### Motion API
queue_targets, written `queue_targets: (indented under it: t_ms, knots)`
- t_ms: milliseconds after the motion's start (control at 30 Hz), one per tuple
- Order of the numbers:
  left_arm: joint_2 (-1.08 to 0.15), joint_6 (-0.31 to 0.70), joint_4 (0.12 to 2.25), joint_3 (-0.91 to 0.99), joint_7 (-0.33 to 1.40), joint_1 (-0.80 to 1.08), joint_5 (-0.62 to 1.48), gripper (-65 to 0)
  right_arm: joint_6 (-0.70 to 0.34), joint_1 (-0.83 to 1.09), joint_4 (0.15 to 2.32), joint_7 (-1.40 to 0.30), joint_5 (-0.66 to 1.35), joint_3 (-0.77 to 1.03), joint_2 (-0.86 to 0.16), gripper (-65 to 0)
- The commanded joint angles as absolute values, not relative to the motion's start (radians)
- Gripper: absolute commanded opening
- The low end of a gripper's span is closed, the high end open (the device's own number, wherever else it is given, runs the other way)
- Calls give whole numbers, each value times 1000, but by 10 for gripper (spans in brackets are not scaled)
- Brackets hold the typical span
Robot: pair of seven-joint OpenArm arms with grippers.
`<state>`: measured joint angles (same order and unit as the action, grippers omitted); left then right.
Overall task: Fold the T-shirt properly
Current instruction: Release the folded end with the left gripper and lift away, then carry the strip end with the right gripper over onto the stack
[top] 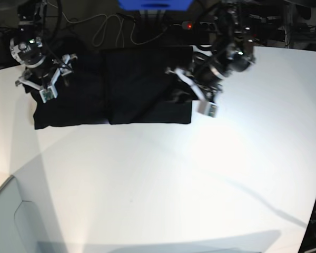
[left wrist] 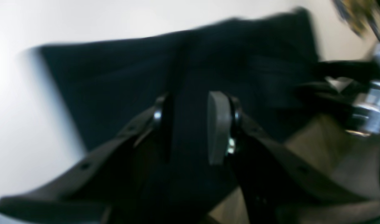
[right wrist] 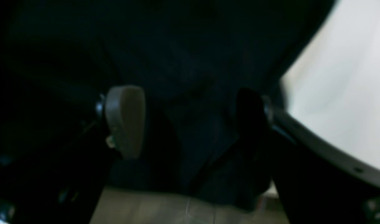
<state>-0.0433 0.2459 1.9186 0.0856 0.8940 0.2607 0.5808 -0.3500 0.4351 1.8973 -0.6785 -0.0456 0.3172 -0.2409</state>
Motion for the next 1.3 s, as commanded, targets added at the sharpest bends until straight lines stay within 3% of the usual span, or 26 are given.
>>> queue_targets:
  t_ms: [0,200,500,833,967,1133,1200,1267]
  knots:
    - [-53,251,1923,124,877,262,618,-466,-357,432,1937,-661,-39,341,-248,-186]
    - [-99,252,1794,282,880,268,682,-466,-357,392,1949,-661,-39,427,-246,-128]
    - [-94,259,1744,297,874,288,671,-466,-357,280,1666,-661,-38,473,-255,-127]
    - [-94,259,1744,297,874,289,671,-466,-357,243,1491,-659,-35,472,-280,-148]
    - [-93,259,1744,297,874,291,671,-466,-361,243,1443,-659,-35,467,-277,-264]
    - [-93,255,1744,298,872,297,671,-466,-550,243,1400,-661,-35,473,-275,-542]
    - [-93,255,1744,298,872,300,671,-466,-575,243,1394,-661,-36,473,-275,-647]
    - [-93,255,1744,298,872,303,671,-466,-579,245,1397,-661,-36,473,-275,-646]
